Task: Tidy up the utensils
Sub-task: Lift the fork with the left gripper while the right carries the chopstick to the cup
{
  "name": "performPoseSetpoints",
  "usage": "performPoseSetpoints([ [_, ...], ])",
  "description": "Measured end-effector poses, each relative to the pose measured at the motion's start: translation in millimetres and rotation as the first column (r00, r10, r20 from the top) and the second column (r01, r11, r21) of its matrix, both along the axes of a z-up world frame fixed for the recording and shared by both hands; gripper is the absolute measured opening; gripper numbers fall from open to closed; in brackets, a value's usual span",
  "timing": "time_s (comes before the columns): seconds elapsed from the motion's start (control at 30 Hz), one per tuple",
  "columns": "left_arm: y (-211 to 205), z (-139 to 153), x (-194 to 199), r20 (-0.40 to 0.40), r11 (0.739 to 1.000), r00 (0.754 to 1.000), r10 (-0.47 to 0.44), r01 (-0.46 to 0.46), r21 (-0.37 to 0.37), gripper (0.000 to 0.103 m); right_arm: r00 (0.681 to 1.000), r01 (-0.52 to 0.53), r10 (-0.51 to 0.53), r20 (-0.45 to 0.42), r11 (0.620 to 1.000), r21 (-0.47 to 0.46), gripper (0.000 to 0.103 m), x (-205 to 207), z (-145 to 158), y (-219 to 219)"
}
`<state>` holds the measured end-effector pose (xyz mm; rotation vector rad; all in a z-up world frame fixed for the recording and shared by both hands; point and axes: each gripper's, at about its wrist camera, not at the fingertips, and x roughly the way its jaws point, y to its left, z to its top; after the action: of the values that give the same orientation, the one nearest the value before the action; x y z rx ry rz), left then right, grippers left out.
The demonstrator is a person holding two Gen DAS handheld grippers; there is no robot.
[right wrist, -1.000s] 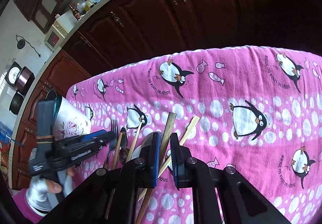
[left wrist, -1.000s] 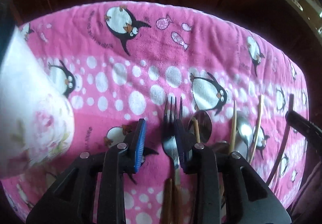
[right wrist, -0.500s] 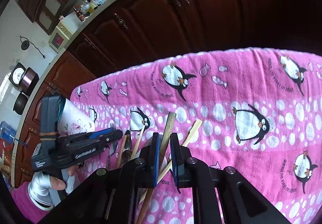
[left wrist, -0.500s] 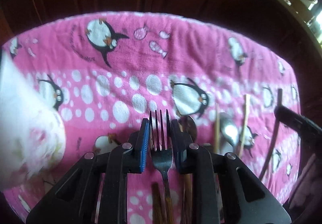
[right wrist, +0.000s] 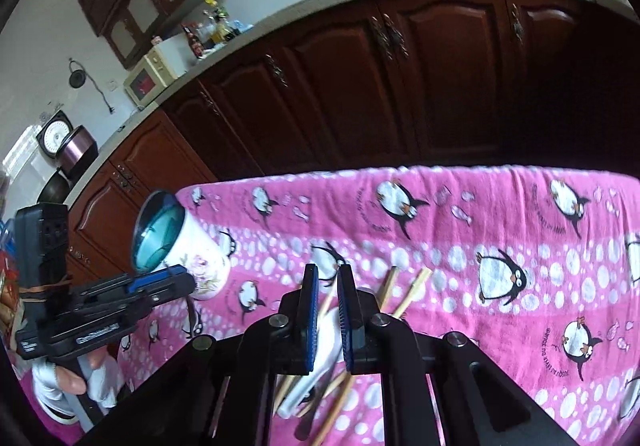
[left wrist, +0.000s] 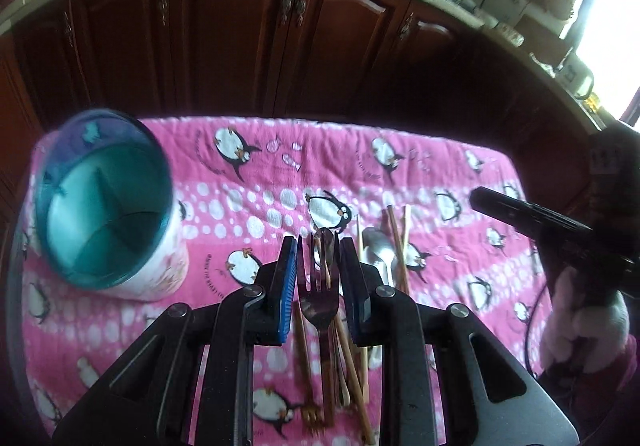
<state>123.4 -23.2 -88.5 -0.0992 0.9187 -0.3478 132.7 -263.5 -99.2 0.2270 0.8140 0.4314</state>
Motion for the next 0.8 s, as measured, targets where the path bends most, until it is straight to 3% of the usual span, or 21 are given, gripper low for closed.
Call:
performPoseSetpoints([
  [0.23,12.5,21.7,-34.9,0.05,1.0,0.999,-0.006,0.006,-0.006,0.02,0.999,0.015,-0.015,-0.033,1.0,-0.017,0.008,-10.8,-11.3,5.6],
  [0.3,15.0,27.7,-42.9,0.067,1.0,0.998,-0.003,0.003,-0.004,0.02,0.999,0.017,-0.018,-0.046,1.0,-0.018,0.013,-13.4,-20.3,3.6],
  [0.37,16.8,32.9,-49.6,0.08,1.0,0.997,-0.003,0.003,-0.001,0.02,0.996,0.053,-0.057,-0.067,0.997,-0.047,0.029,-12.8,-33.2,-1.4],
  [0.8,27.7,47.7,-65.8,0.098,1.0,0.995,0.013,-0.011,-0.018,0.02,0.966,0.062,-0.122,-0.23,0.965,-0.254,0.02,63.5,-112.0,26.3],
])
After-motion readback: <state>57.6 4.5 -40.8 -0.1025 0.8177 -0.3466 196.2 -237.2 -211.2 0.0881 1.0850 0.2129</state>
